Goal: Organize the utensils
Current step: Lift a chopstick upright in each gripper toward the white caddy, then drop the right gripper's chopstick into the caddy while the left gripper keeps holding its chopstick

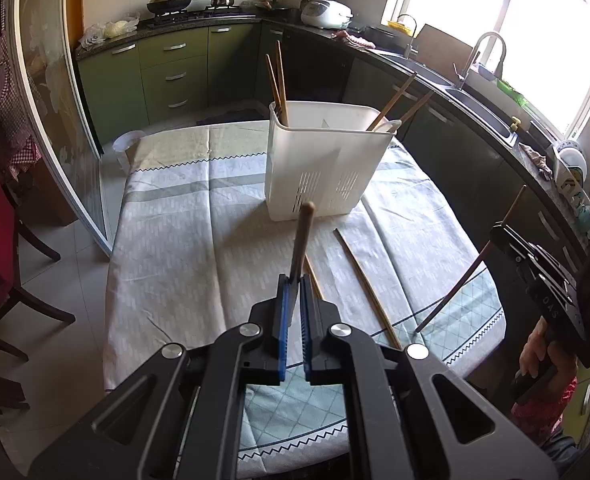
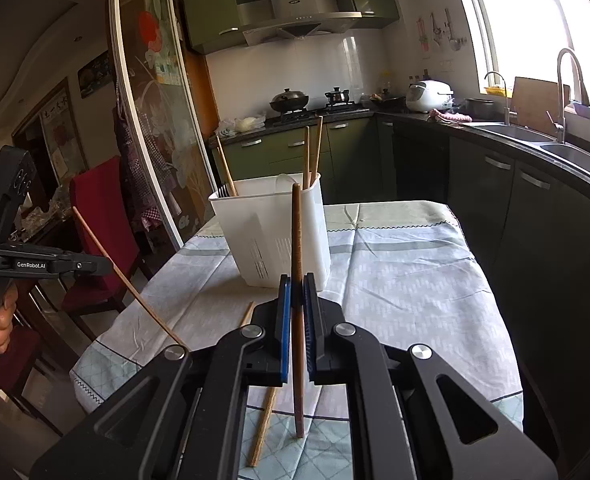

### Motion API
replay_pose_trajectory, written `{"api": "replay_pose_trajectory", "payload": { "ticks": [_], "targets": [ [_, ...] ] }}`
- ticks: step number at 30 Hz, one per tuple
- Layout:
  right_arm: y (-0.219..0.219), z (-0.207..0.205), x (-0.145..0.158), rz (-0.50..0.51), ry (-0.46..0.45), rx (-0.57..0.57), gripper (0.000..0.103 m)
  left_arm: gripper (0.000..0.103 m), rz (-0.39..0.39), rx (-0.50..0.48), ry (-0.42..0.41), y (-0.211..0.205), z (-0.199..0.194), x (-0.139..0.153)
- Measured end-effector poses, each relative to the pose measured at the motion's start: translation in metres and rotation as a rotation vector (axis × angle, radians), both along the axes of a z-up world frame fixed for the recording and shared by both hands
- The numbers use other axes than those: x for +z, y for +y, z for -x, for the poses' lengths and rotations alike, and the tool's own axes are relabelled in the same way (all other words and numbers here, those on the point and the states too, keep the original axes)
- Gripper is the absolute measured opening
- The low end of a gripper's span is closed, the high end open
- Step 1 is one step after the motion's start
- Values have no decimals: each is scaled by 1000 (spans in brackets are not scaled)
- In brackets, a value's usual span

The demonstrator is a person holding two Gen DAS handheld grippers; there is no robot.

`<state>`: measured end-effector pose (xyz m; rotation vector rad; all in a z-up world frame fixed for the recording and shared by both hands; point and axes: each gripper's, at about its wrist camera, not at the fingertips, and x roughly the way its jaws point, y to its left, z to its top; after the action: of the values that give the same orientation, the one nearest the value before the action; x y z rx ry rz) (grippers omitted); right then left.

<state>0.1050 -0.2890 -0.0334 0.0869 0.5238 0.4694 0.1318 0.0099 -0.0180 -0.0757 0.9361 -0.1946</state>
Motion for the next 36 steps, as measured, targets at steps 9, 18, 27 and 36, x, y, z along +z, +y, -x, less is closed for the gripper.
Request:
{"api": "replay_pose_trajectory", "payload": {
  "ticks": [9, 18, 27, 36],
  "targets": [
    [8, 2, 19, -31, -5, 72, 7, 5, 2, -2, -18, 1, 2, 8],
    [18, -9, 62, -65, -44, 127, 7, 5, 3, -18, -77, 0, -5, 44],
    [34, -34, 119, -83, -105, 169, 7, 5, -1, -39, -164, -9, -23, 101],
    [46, -56, 146, -100, -151, 160, 7, 5, 26, -61, -159, -16, -49, 117]
  ]
}}
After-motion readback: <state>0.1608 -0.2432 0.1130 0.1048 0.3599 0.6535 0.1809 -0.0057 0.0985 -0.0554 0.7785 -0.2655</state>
